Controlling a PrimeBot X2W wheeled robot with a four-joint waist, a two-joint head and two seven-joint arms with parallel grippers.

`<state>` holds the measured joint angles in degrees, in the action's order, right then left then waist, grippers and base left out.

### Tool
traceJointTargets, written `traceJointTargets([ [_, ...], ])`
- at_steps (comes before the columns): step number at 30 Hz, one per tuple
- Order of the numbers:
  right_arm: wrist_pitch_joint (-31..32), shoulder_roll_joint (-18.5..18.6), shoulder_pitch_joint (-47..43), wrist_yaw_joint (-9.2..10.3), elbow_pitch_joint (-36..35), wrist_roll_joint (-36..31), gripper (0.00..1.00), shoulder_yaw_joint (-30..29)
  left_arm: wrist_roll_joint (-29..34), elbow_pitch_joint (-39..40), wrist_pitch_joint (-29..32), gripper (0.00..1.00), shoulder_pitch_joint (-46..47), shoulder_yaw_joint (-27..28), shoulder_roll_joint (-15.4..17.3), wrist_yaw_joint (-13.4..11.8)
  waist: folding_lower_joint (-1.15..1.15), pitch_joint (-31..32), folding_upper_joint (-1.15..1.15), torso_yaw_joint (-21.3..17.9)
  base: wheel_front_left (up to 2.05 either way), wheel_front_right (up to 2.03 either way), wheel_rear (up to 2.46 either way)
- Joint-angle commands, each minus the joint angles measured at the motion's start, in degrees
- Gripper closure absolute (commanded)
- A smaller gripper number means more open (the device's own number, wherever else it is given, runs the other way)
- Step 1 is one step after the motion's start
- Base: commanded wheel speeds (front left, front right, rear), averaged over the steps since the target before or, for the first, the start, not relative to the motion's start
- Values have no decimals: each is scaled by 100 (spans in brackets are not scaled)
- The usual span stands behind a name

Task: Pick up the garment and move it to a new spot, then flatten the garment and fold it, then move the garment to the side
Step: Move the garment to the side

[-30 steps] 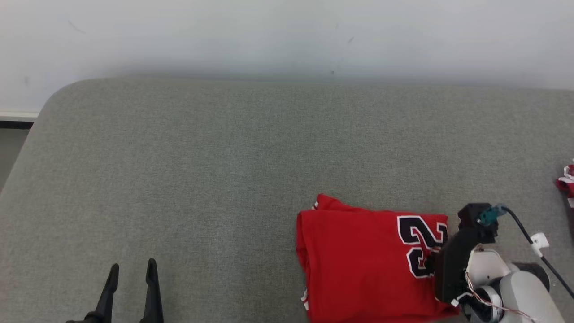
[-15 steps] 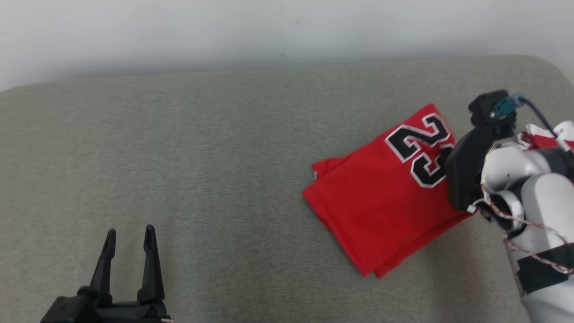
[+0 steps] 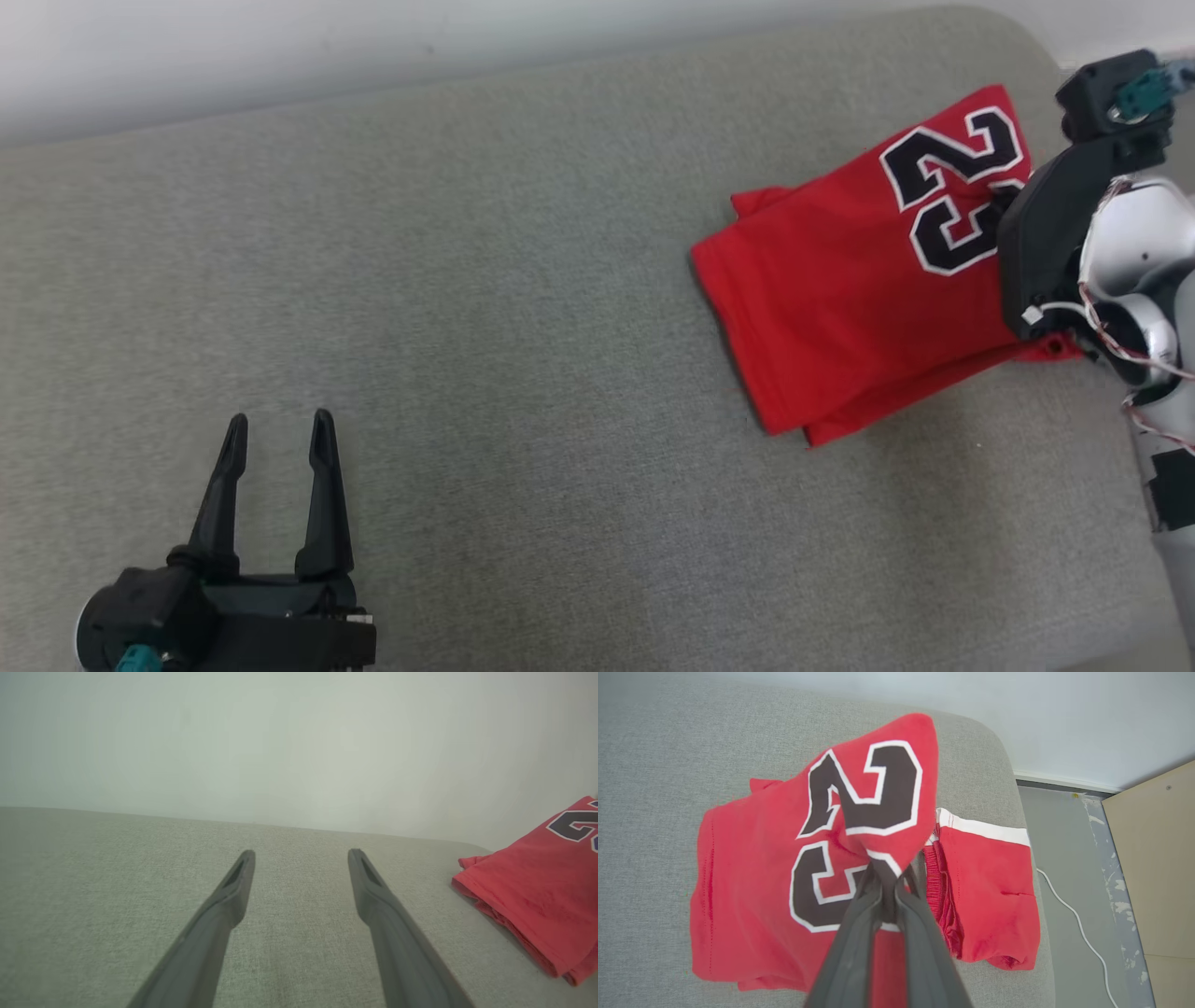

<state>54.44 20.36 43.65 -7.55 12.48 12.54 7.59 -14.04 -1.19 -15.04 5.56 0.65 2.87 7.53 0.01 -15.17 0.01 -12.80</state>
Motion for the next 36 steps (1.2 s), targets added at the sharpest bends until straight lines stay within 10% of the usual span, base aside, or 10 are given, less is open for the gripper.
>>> traceJointTargets([
  [1, -20, 52, 89, 16, -15, -45, 100, -20, 50, 26, -15, 0, 93, 12, 7, -11, -1, -305, -1, -276, 0, 0, 0],
  [18, -225, 747, 334, 16, -94, -545, 100, -1050, 269, 538, -14, 0, 465, 39, 448, -10, -1, -971, -1, -541, 0, 0, 0],
  [34, -2266, 589, 473, 16, 1381, -1702, 100, -2336, 145, 896, -15, 0, 598, -237, 718, -10, -1, -1355, -1, -298, 0, 0, 0],
  [35, -2368, 594, 467, 16, 1451, -1811, 88, -2392, 181, 879, -15, 0, 566, -206, 726, -11, -1, -1353, -1, -283, 0, 0, 0],
  [36, -2469, 610, 463, 16, 1510, -1913, 11, -2431, 226, 852, -14, 0, 521, -219, 752, -10, -1, -1353, -1, -272, 0, 0, 0],
])
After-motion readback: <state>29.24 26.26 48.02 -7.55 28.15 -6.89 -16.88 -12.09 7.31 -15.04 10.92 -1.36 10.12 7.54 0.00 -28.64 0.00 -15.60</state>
